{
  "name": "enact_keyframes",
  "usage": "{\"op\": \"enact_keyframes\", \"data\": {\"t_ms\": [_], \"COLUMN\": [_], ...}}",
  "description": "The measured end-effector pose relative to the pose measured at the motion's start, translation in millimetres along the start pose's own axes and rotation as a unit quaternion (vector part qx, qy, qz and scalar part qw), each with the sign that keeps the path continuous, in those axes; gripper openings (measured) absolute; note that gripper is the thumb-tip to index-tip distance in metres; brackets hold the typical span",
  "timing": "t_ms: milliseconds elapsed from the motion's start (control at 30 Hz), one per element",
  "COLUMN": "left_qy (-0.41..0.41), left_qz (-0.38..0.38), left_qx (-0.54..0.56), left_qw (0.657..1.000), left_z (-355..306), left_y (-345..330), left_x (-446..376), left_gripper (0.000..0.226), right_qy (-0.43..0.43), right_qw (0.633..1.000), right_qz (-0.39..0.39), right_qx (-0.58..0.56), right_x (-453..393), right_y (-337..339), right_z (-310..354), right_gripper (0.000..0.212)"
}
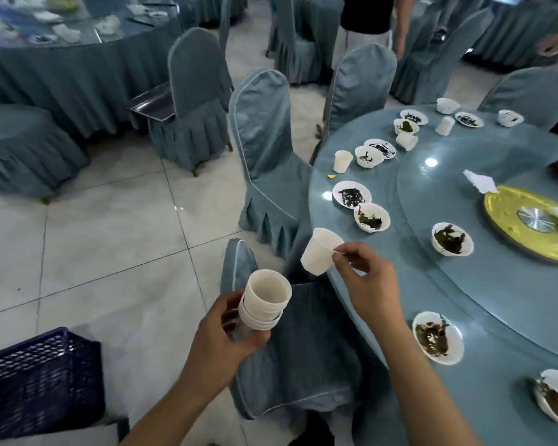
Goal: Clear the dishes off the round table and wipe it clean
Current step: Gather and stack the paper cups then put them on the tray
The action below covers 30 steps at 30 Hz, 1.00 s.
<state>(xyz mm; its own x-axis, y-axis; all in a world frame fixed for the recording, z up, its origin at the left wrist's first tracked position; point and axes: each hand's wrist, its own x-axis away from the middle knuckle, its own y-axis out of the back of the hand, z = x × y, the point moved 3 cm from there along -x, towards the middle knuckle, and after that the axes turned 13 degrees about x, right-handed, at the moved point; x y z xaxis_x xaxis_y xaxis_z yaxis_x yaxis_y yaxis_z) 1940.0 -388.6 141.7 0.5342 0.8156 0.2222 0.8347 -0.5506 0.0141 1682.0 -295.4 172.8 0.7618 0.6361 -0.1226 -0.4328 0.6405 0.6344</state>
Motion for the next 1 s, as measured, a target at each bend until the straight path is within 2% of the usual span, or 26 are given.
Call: {"op": "enact_keyframes", "data": {"t_ms": [167,300,467,767,1000], "left_qy": [-0.012,-0.001,0.016,0.003,-0.002], "left_qz": [-0.033,-0.056,-0.056,-0.014,0.019], "left_qx": [0.003,0.011,0.013,-0.022,-0.027], "left_qw": [0.999,0.998,0.998,1.000,0.999], "left_z": [-0.9,3.9,10.0,-3.7,-30.0], "left_y": [65.3,101.5,134.4,174.6,188.5], "left_x": [19.6,19.6,4.6,-91.3,-194.3], "left_gripper": [0.057,0.055,0.054,0.057,0.058], "right_qy": [0.061,0.098,0.125,0.152,0.118], "right_qw": [0.990,0.982,0.974,0.962,0.963], "right_qz": [0.064,0.130,0.163,0.227,0.244], "right_qx": [-0.112,-0.091,-0.090,-0.021,-0.008], "right_x": [48.2,65.6,63.6,2.7,-77.4], "right_y": [-37.2,-71.8,-97.9,-164.9,-209.8], "right_z": [85.4,119.0,139.7,164.2,183.2], "right_gripper": [0.011,0.011,0.011,0.011,0.011]}}
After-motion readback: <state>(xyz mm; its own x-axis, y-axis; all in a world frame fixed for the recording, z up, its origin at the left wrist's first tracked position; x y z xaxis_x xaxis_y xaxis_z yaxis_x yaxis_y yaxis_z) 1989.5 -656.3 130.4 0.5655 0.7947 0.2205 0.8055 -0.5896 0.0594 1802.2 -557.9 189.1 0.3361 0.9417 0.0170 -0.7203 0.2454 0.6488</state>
